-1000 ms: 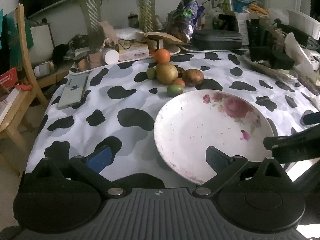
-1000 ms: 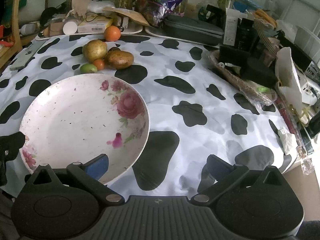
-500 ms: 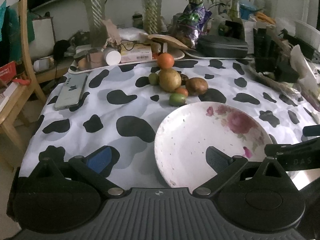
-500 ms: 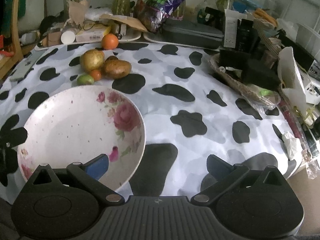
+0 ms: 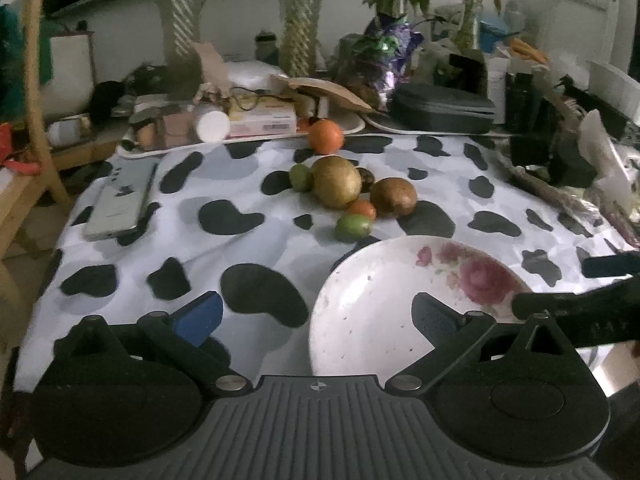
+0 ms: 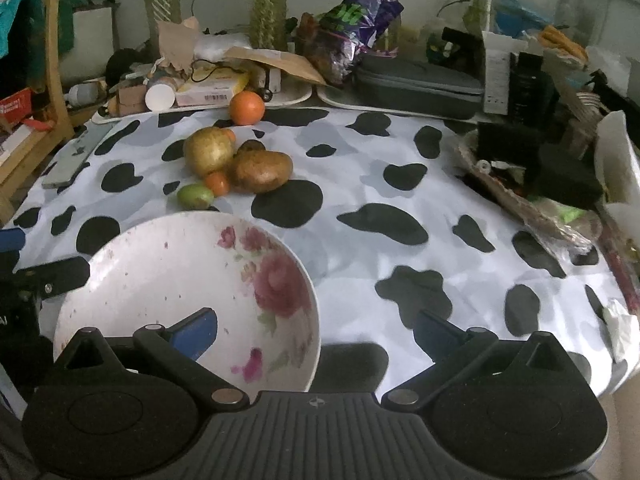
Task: Organize fruits
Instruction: 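Close the left gripper on the green lime while the right gripper approaches the brown fruit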
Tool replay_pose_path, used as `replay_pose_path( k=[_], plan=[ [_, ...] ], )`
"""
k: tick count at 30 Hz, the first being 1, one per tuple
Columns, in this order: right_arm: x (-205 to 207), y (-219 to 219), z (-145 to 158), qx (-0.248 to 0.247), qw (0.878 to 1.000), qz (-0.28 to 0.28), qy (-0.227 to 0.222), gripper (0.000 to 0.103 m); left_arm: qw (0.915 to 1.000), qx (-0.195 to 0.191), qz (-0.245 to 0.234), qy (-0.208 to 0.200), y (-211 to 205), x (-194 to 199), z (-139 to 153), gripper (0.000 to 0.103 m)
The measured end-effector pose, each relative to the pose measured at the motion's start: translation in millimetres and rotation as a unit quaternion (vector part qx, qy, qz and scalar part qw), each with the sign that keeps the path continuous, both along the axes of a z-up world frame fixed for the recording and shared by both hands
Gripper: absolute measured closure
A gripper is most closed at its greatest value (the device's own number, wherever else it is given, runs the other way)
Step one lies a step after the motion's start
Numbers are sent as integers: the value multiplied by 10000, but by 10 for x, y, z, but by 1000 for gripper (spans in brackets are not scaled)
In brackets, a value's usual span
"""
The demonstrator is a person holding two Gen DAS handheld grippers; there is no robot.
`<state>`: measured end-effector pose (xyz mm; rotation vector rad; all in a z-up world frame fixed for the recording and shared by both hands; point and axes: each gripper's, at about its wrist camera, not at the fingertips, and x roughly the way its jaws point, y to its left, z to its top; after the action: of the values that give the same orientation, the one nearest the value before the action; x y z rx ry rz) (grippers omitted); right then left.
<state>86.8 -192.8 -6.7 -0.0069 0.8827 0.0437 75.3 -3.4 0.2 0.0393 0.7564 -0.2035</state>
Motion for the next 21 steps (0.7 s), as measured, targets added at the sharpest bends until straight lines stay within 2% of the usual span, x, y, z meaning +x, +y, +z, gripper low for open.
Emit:
replay_pose_path(
  k=[5,12,21],
  plan=[
    [196,-41,-15,81,10000,-4,41,0,9998,-81,-142,116,8,174,-59,1],
    [457,-94,-37,80,10000,18,55,0,9997,99,-190,-85,-25,406,-87,1],
    [747,-120,-91,-24,9999,69,112,0,9977,290,-536,-299,-155,658,-183,1]
  ],
)
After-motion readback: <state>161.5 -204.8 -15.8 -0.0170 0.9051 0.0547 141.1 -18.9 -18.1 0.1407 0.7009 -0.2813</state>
